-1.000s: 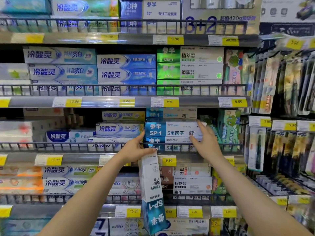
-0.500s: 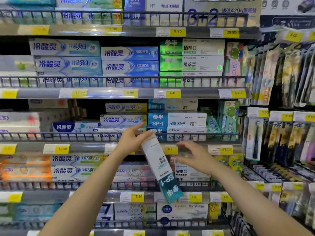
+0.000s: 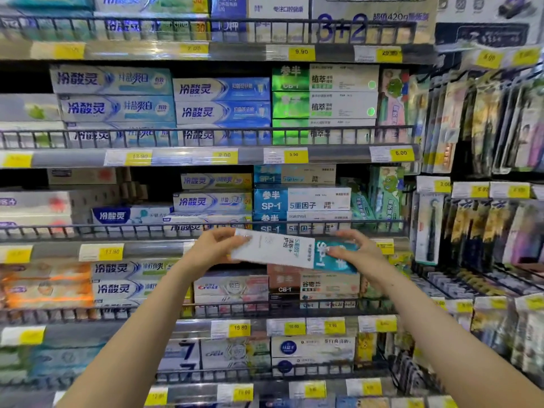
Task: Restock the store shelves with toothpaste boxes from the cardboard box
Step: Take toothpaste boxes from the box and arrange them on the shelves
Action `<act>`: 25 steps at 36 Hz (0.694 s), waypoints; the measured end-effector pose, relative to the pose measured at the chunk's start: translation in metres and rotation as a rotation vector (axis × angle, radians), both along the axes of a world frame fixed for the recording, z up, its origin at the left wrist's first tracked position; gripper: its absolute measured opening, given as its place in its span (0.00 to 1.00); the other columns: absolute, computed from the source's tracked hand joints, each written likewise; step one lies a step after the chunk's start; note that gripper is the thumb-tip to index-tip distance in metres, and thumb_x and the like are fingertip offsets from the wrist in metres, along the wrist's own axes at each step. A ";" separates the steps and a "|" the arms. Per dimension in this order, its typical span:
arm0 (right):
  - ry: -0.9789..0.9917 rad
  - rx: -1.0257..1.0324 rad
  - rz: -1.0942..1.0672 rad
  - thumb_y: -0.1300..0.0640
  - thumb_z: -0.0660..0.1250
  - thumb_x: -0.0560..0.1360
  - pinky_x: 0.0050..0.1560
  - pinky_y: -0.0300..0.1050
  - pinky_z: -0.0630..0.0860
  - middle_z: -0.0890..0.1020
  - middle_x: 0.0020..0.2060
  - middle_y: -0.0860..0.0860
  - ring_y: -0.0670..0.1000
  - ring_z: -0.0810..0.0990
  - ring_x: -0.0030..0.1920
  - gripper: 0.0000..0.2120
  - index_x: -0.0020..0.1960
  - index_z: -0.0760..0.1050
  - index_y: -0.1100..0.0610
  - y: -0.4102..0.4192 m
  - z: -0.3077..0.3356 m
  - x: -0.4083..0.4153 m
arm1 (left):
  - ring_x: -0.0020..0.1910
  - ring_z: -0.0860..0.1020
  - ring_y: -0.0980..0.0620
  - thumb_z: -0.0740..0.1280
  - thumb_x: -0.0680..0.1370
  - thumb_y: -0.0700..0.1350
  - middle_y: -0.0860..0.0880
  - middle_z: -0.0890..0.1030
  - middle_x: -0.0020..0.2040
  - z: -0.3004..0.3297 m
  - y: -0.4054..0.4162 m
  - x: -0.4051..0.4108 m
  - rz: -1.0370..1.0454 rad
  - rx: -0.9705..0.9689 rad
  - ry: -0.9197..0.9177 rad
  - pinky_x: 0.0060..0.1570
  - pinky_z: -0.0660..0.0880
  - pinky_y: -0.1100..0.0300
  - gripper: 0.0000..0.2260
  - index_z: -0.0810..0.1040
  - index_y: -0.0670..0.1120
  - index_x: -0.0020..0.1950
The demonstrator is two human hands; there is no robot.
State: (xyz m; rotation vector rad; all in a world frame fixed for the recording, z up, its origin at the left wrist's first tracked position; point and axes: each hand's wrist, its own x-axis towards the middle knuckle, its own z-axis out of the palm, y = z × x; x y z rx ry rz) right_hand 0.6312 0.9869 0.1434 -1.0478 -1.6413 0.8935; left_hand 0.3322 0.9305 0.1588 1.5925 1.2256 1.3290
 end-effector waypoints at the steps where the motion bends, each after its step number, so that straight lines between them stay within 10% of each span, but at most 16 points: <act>1: 0.048 0.008 -0.039 0.55 0.75 0.67 0.56 0.47 0.74 0.75 0.54 0.47 0.49 0.75 0.54 0.20 0.58 0.74 0.51 0.001 0.002 0.003 | 0.43 0.82 0.55 0.68 0.75 0.42 0.46 0.83 0.47 -0.002 -0.002 -0.001 -0.042 -0.036 0.056 0.40 0.77 0.67 0.10 0.78 0.40 0.55; 8: 0.122 0.069 -0.059 0.55 0.78 0.64 0.53 0.52 0.78 0.76 0.56 0.54 0.52 0.77 0.54 0.29 0.61 0.70 0.49 0.000 0.018 0.000 | 0.49 0.80 0.52 0.73 0.72 0.45 0.49 0.81 0.50 -0.011 0.006 0.012 -0.154 -0.168 0.481 0.48 0.78 0.61 0.12 0.78 0.46 0.53; 12: 0.044 0.108 0.026 0.57 0.77 0.65 0.39 0.37 0.77 0.75 0.50 0.51 0.46 0.78 0.48 0.31 0.63 0.67 0.48 -0.010 0.039 -0.012 | 0.51 0.80 0.54 0.75 0.69 0.51 0.52 0.82 0.51 -0.006 0.012 0.036 -0.231 -0.197 0.687 0.55 0.77 0.54 0.16 0.79 0.47 0.53; 25: -0.056 -0.004 0.191 0.43 0.65 0.72 0.62 0.49 0.73 0.76 0.57 0.47 0.49 0.75 0.61 0.22 0.64 0.66 0.47 -0.016 0.018 -0.020 | 0.48 0.82 0.49 0.73 0.71 0.42 0.40 0.79 0.56 -0.010 0.014 0.079 -0.264 -0.107 0.206 0.43 0.80 0.57 0.17 0.75 0.44 0.58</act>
